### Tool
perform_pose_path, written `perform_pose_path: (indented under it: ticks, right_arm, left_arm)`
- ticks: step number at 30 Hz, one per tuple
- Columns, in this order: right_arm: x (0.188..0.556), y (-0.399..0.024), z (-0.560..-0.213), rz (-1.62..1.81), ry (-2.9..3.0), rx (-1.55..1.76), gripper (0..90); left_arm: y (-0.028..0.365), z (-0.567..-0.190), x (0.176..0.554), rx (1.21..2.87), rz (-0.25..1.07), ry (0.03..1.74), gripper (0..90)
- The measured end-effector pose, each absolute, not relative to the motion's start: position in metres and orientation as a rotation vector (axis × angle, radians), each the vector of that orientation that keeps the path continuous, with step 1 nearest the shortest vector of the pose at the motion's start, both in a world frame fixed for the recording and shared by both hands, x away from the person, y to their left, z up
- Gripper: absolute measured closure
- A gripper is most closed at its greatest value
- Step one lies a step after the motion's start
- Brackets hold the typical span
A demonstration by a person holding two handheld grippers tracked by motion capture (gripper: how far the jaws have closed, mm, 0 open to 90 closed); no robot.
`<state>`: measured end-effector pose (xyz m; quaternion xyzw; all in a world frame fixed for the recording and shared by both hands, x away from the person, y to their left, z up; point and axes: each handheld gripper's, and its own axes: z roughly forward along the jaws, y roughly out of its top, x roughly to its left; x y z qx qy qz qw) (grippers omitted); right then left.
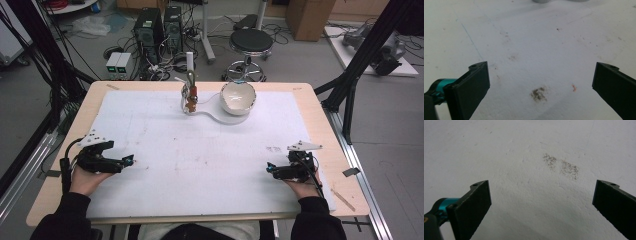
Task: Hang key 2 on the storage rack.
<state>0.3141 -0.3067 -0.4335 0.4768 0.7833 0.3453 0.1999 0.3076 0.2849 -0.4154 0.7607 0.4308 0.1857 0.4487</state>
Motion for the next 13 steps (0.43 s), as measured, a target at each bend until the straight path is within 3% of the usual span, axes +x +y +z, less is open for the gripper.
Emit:
perform_pose_path:
  ticks: [13]
  right_arm:
    - [0.314,-0.306,-0.434,0.963,2.190,1.333,0.9]
  left_arm:
    - [0.296,-0.424,0.293,1.853,0.495,1.074,1.7]
